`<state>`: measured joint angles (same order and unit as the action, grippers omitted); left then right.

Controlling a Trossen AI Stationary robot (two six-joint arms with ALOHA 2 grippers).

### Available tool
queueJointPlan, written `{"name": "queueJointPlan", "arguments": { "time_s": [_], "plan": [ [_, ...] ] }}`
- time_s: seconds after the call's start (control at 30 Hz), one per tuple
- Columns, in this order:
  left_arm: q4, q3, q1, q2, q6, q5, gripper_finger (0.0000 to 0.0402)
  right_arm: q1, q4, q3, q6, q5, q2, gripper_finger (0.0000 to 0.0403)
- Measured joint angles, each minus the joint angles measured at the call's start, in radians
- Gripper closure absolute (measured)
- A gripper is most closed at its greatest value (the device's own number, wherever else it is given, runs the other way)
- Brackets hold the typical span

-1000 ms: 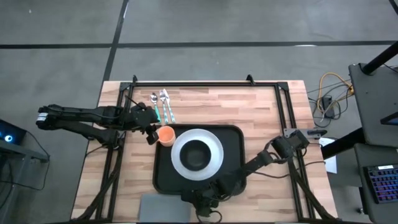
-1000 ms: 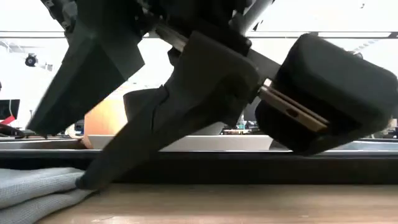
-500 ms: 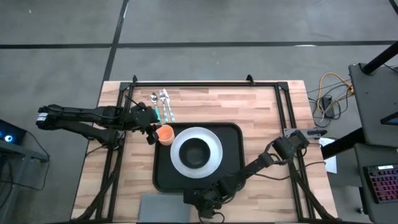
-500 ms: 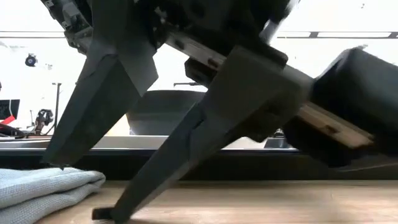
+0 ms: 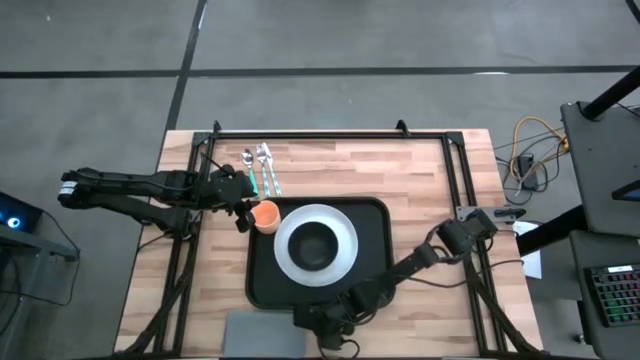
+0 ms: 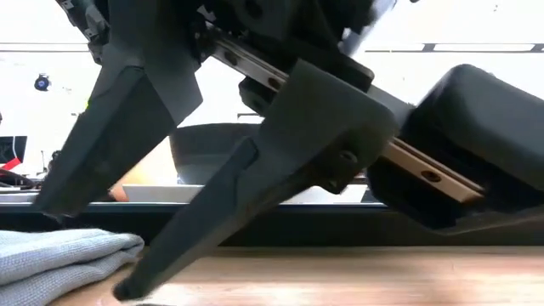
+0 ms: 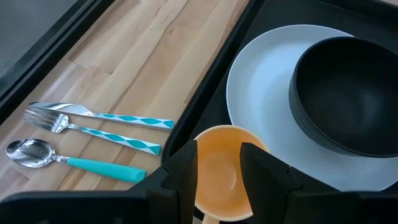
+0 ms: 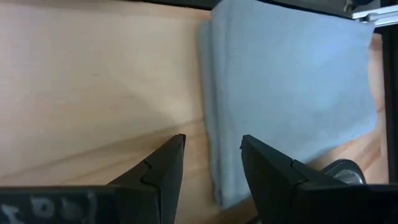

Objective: Set up tray
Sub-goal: Put the gray napkin to the right of the white plate on the black serving tray

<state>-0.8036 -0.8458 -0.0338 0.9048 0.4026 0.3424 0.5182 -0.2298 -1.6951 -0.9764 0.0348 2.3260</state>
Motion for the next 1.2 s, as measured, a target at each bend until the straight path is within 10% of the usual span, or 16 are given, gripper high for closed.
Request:
{"name": "queueJointPlan", "arguments": {
  "time_s": [0.83,1.2],
  "plan": [
    [0.000,0.000,0.000,0.000,-0.003,0.000,0.0300,-0.018,0.030,-0.060,-0.007,-0.038,0.061,0.0261],
    [0.008,0.000,0.000,0.000,-0.004,0.000,0.0300,-0.020,0.023,-0.060,0.098,-0.011,0.063,0.0391]
  ]
}}
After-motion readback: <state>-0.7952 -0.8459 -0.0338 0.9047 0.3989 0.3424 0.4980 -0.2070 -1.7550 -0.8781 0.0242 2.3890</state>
